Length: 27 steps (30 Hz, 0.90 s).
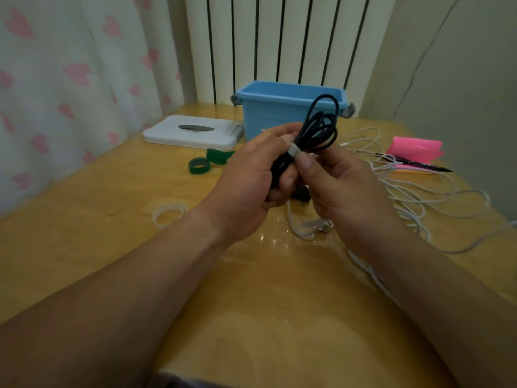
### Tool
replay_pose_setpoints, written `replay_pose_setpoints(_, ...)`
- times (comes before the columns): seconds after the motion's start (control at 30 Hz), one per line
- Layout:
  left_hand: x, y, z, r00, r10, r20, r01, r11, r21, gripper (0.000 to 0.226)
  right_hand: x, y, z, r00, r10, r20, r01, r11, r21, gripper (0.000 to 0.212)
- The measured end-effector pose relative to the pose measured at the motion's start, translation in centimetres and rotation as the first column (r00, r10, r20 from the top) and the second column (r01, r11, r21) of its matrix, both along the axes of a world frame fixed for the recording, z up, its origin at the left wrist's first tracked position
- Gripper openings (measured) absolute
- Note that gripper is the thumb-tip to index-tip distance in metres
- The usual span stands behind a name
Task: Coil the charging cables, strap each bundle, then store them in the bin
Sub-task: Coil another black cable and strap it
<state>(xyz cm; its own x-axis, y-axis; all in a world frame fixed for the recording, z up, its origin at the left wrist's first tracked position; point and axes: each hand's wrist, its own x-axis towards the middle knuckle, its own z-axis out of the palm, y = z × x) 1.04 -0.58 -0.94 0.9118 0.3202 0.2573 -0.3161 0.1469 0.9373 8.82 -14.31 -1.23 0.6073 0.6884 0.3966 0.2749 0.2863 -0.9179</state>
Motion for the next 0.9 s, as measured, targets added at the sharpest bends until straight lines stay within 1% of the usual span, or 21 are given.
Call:
replay_pose_setpoints(0.1, -0.2, 0.3, 0.0, 1.0, -0.023, -0.006, 0.023, 0.999, 0.03, 0.042, 0.1, -0.4, 0.3, 0.992, 0.113, -0.052, -0.114, 0.993, -0.008, 0.016)
replay_pose_setpoints(0.17, -0.3, 0.3, 0.1, 1.0, -0.021, -0.006, 0.021, 0.999, 0.044, 0.042, 0.1, -0.5, 0.6, 0.988, 0.132, -0.086, -0.13, 0.991, 0.028, 0.015)
replay_pose_setpoints(0.3, -0.5, -0.3, 0.4, 1.0, 0.015, -0.023, -0.013, 0.997, 0.082, 0.042, 0.0, -0.6, 0.6, 0.993, 0.074, -0.089, -0.065, 0.994, 0.092, 0.019)
replay_pose_setpoints(0.4, -0.7, -0.9, 0.5, 0.992, 0.121, -0.029, -0.115, 0.978, 0.175, 0.04, 0.4, -0.6, 0.3, 0.998, -0.03, -0.052, 0.035, 0.994, 0.099, 0.017)
replay_pose_setpoints(0.5, -0.7, -1.3, 0.2, 0.958, 0.278, 0.067, -0.284, 0.901, 0.328, 0.031, 0.3, -0.5, 0.1, 0.972, -0.225, 0.07, 0.221, 0.973, 0.066, 0.016)
replay_pose_setpoints(0.57, -0.6, -1.5, -0.2, 0.931, 0.346, 0.115, -0.361, 0.832, 0.421, 0.025, 0.4, -0.3, -0.1, 0.945, -0.304, 0.119, 0.301, 0.953, 0.043, 0.014)
replay_pose_setpoints(0.67, -0.4, -1.7, -0.7, 0.935, 0.331, 0.126, -0.34, 0.742, 0.578, 0.011, 0.8, -0.1, -0.2, 0.93, -0.362, 0.066, 0.361, 0.932, 0.032, 0.011)
replay_pose_setpoints(0.77, -0.3, -1.6, -0.8, 0.93, 0.346, 0.124, -0.337, 0.671, 0.661, 0.014, 1.1, -0.1, -0.2, 0.932, -0.364, -0.002, 0.363, 0.931, 0.019, 0.01)
replay_pose_setpoints(0.8, -0.3, -1.6, -0.8, 0.929, 0.351, 0.116, -0.337, 0.673, 0.658, 0.014, 1.0, -0.1, -0.3, 0.933, -0.359, -0.013, 0.359, 0.933, 0.018, 0.01)
replay_pose_setpoints(0.83, -0.3, -1.6, -0.7, 0.932, 0.349, 0.099, -0.329, 0.695, 0.639, 0.015, 1.0, -0.1, -0.3, 0.932, -0.363, -0.01, 0.363, 0.932, 0.017, 0.01)
replay_pose_setpoints(0.9, -0.3, -1.5, -0.5, 0.941, 0.334, 0.053, -0.303, 0.763, 0.571, 0.022, 1.0, -0.1, -0.4, 0.928, -0.372, 0.015, 0.371, 0.928, 0.021, 0.012)
